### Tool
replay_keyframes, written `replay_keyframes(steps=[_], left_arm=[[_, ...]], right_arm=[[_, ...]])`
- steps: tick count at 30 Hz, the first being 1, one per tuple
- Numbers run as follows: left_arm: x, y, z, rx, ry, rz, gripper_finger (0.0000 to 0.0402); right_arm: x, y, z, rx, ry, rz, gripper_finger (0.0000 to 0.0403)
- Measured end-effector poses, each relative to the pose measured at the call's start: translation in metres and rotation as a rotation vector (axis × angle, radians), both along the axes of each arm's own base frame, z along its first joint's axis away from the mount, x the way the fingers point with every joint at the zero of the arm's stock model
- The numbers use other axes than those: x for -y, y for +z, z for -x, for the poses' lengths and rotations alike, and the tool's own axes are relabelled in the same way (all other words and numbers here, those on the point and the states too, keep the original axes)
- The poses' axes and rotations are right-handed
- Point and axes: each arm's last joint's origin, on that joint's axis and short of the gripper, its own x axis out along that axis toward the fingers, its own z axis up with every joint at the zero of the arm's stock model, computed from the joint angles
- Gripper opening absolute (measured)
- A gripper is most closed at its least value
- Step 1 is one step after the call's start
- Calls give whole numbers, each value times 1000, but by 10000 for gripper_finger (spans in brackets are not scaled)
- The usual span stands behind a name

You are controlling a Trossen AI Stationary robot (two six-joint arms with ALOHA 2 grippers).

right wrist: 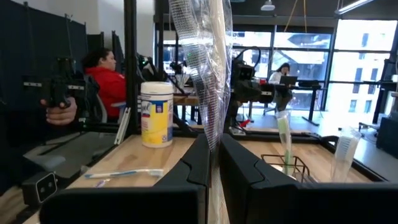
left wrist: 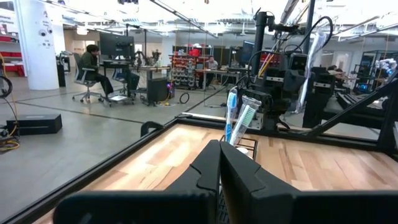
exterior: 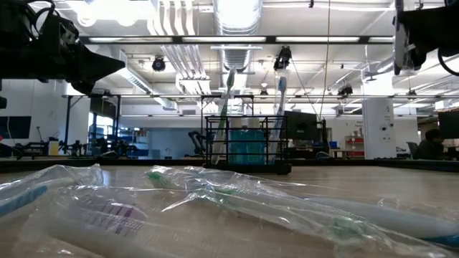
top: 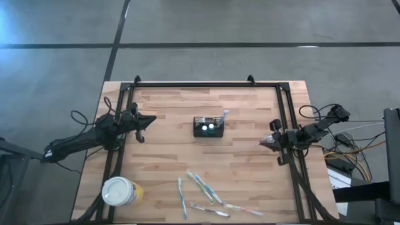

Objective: Pick & Place toothbrushing station
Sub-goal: Put the top purple toothbrush into the wire organizer

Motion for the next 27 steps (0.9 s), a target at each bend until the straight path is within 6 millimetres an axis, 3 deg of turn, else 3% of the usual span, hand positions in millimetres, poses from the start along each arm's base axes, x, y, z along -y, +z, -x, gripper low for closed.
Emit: replay_keyframes(steps=[10,15,18,22,27], left_arm=[[0,0,0,-1,0,-1,12],[0,0,0,0,0,-1,12],[0,0,0,-3,4,-10,12],[0,0,0,-6,9,-21,12],[0,0,0,-6,9,-22,12]], right_arm=[[2,2,0,19,-60,18,13],[10,21,3,179,-179,13,13],[12,35,2,182,-201,19,13],[12,54,-8,114,-232,15,13],[7,79,-38,20,-262,66,13]])
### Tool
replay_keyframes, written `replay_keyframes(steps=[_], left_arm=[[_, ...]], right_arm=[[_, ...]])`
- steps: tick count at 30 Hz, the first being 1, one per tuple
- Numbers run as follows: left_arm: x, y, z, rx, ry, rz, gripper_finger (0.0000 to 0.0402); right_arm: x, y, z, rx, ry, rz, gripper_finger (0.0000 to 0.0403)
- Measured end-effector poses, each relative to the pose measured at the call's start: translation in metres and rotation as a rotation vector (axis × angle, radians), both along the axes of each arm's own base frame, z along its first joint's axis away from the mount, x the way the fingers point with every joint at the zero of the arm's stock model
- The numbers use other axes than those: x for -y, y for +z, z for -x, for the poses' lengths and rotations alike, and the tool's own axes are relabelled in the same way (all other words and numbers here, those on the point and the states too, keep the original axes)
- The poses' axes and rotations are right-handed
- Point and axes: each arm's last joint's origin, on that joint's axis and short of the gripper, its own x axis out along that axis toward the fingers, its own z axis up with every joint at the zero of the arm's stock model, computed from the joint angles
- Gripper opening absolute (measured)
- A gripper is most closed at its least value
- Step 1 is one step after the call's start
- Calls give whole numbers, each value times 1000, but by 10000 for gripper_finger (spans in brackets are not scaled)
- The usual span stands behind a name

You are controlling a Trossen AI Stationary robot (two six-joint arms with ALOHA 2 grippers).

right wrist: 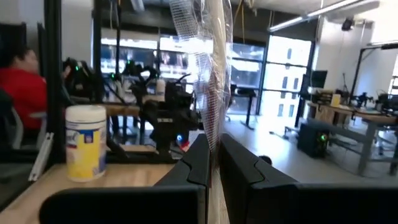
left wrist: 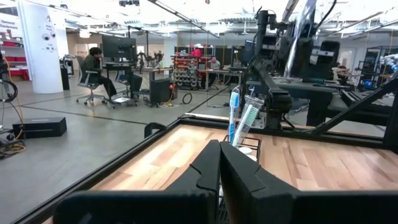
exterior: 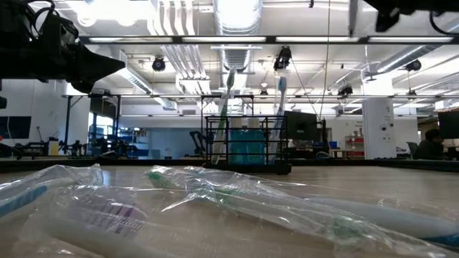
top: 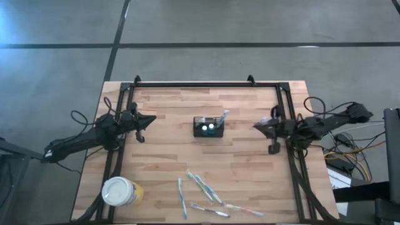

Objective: Pick & Place toothbrushing station
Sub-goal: Put the top purple toothbrush into the wire organizer

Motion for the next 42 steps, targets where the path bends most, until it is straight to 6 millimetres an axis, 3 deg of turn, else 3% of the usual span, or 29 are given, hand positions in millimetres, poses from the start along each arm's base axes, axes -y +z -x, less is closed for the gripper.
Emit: replay_keyframes(steps=[4,8,12,17,23,34,42], left_arm=[[0,0,0,0,0,0,12],[0,0,0,0,0,0,12],[0,0,0,-1,0,0,12],[0,0,0,-1,0,0,12],[0,0,0,-1,0,0,12],[0,0,0,2,-2,9,12],[0,0,0,3,-2,14,12]], right_arm=[[-2,18,-34,10,47,51,13],[5,20,-72,-16,71,80,13],[20,3,-102,-62,48,55,13],[35,-22,-123,-44,37,12,13],[40,-54,-133,-17,11,-13,13],[44,-108,-128,-6,-111,-60,13],[47,-126,-137,-64,-188,-76,13]])
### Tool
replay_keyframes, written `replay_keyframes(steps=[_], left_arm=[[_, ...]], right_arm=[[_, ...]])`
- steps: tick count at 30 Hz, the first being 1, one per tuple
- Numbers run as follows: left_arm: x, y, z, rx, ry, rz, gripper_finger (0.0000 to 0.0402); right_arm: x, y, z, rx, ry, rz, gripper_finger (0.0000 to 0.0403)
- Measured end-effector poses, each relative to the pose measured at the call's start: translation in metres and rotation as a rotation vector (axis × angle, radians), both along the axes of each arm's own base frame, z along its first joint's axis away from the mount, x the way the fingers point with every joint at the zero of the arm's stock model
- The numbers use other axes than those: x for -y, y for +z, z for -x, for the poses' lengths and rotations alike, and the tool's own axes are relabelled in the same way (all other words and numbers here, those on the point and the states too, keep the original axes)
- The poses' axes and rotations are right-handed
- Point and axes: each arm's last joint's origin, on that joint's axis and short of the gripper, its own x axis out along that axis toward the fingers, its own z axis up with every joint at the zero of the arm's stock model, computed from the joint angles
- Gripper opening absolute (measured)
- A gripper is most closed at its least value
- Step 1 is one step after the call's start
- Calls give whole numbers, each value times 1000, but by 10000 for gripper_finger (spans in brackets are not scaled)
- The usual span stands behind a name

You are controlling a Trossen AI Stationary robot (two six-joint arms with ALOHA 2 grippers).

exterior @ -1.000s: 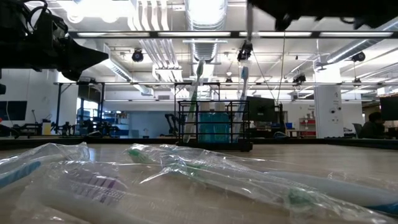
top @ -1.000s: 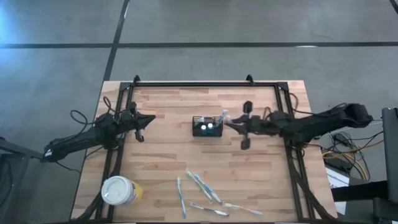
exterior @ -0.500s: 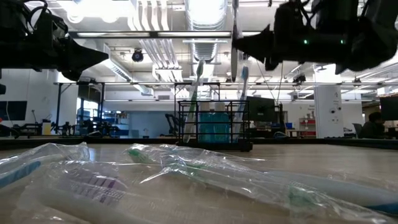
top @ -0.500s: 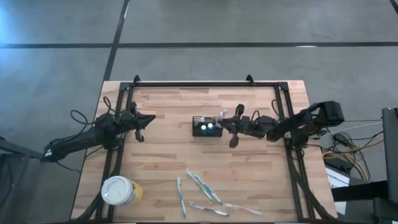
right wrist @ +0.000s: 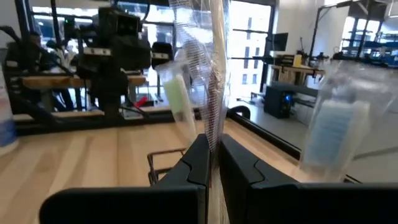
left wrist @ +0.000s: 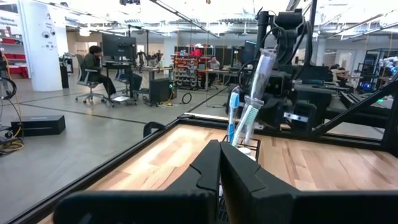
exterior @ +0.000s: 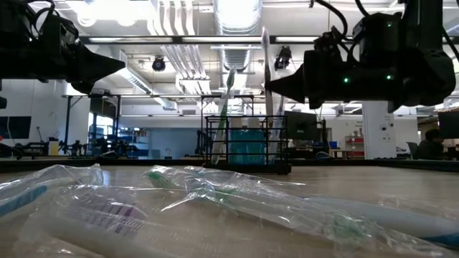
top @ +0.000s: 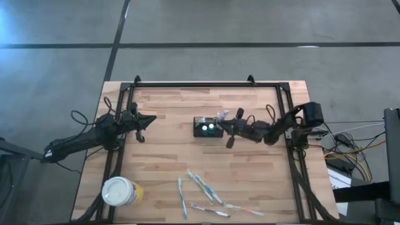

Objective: Pick & Place toothbrushing station
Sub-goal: Put the top purple toothbrush into the wire organizer

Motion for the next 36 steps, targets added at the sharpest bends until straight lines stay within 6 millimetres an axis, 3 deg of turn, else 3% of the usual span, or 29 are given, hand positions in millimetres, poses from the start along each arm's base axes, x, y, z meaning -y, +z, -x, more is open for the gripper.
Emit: replay_keyframes(steps=[26,36], left_arm=[[0,0,0,-2,1,-5,12],[0,0,0,-3,1,-8,12]], right_arm=[[-4,-28,-2,-84,-2,-90,13],[-4,-28,-2,-99,6,-138,73]])
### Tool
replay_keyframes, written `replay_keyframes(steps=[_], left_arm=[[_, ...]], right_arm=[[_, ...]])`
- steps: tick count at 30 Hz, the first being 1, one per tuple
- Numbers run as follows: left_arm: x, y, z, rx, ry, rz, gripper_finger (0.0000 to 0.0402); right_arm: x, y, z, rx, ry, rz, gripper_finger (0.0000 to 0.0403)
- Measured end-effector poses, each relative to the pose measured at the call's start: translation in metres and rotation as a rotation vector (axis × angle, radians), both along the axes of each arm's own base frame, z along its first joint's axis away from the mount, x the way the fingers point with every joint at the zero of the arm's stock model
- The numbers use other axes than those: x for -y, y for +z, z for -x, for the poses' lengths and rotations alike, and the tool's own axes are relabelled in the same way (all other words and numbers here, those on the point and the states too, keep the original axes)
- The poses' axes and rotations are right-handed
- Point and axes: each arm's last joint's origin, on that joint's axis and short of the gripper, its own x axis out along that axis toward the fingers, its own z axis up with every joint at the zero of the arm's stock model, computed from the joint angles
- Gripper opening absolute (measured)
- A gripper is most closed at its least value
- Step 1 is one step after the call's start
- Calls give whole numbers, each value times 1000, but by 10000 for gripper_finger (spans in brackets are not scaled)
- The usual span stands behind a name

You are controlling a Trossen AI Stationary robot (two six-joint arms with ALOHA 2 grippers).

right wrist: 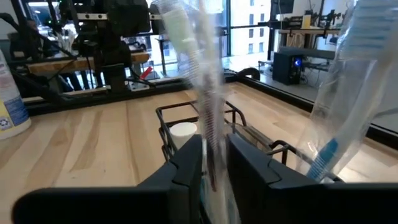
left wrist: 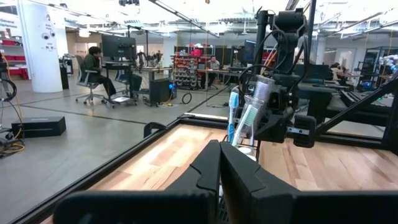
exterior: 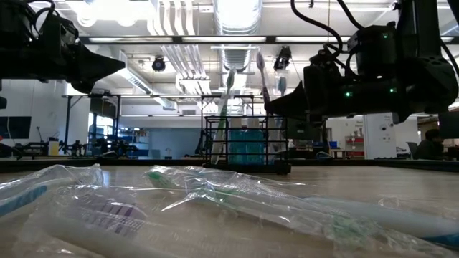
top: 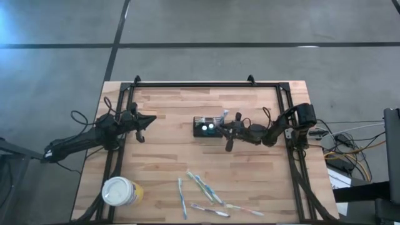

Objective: Pick & Place toothbrushing station
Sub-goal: Put the top purple toothbrush into the wire organizer

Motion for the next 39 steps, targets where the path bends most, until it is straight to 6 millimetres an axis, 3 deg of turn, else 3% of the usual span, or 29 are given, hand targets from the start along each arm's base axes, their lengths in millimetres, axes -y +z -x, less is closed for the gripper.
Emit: replay_keyframes(steps=[13,39], left_arm=[[0,0,0,4,-1,12,12],[0,0,0,5,-1,16,12]], right_arm=[[-1,0,0,-3,1,-8,107],[-2,11,3,-17,-52,-133,88]])
